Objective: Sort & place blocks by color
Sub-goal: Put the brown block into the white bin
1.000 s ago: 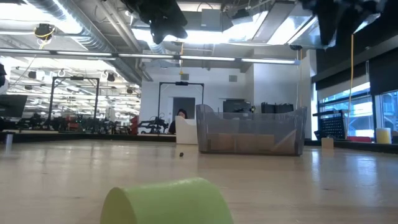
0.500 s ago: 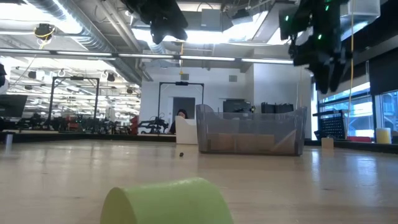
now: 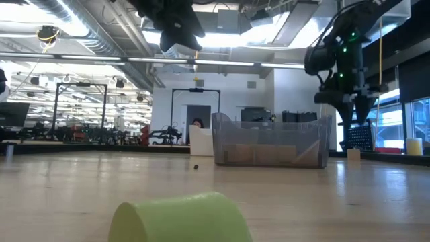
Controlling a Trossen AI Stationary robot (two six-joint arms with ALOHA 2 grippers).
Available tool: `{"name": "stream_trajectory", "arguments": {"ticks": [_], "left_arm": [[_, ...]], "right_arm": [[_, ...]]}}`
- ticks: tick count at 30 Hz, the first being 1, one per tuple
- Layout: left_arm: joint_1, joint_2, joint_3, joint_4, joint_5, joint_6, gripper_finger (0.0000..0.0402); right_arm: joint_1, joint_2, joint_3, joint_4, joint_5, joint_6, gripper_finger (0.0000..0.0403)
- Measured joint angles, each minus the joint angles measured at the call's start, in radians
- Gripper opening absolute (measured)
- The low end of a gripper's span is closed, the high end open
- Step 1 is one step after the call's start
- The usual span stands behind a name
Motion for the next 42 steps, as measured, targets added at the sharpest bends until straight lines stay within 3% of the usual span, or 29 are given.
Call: {"name": "stream_trajectory", "arguments": {"ticks": [12,21,29,42], "left_arm": [[0.026,0.000,0.000,0.000,0.000,-0.026,0.0186],[0.026,0.000,0.000,0.000,0.002,-0.026,0.0186],[0.026,0.000,0.000,0.000,0.002,-0.026,0.0186],[0.026,0.000,0.000,-0.001,0.001,-0.026,0.0186]], "right_arm": [[-0.077,0.145,-0.009,0.104,0.024,0.001,0.0189],[-0.133,0.243,-0.009,0.174,-0.059,-0.034,0.0189],[-0.145,0.284,0.003,0.183,-0.069,-0.119,0.0189],[-0.100,0.288,0.051,0.218,-0.254,-0.342,0.0189]]}}
